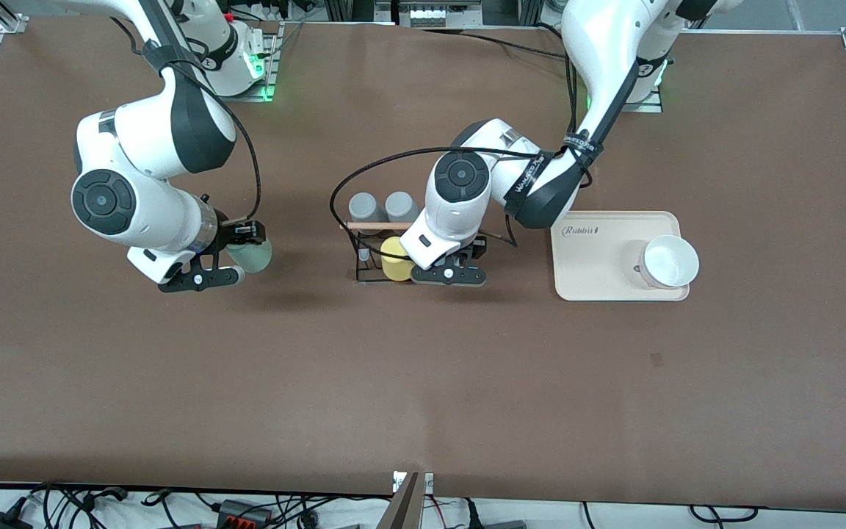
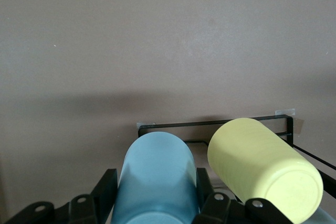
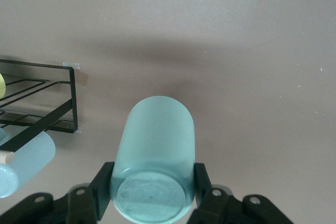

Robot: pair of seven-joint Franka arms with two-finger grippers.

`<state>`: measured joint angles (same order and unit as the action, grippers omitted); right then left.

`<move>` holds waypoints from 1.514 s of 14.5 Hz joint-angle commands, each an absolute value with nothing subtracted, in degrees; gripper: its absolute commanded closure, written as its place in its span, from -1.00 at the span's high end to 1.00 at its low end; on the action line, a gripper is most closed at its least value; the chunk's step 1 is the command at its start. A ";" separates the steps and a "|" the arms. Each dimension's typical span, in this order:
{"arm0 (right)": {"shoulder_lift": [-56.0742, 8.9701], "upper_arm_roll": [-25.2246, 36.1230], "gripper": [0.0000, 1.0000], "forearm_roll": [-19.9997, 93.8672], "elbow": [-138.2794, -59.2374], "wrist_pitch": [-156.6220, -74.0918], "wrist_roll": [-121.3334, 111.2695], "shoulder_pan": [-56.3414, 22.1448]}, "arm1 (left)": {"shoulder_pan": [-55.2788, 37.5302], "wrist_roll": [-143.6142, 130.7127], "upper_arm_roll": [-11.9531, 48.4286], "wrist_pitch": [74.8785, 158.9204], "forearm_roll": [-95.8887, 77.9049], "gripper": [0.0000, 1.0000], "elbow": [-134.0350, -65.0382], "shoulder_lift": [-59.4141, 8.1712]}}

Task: Hang scattered cups on rack with three cups
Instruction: 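Release the blue cup while the right gripper carries the green cup over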

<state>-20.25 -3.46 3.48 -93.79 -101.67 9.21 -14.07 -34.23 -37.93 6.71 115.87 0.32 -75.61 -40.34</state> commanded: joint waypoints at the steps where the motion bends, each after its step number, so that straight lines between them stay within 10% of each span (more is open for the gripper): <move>1: -21.18 -3.43 -1.00 4.04 -92.37 -101.34 9.23 -14.33 | -33.93 -36.74 6.86 115.58 1.41 -0.47 -75.85 -40.51; 10: -21.36 -3.43 -1.00 4.13 -90.98 -101.16 10.02 -15.90 | -33.93 -35.33 6.86 115.66 1.49 -0.31 -75.85 -41.04; 12: -21.45 -3.43 -1.00 5.52 -90.44 -101.07 10.11 -16.08 | -33.93 -35.33 6.86 116.01 1.49 0.56 -75.76 -40.96; 14: -21.45 -3.34 -1.00 6.94 -90.44 -101.16 10.20 -16.08 | -33.93 -35.42 6.86 116.10 1.41 1.00 -75.76 -40.96; 22: -22.76 -3.43 -1.00 6.94 -88.87 -101.51 13.17 -17.67 | -30.07 -34.38 7.12 111.64 1.41 1.00 -74.62 -36.31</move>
<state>-21.01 -3.53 6.31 -91.84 -101.97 10.32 -16.93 -32.76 -36.39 6.64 115.32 0.41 -74.46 -39.84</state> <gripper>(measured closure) 0.348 0.000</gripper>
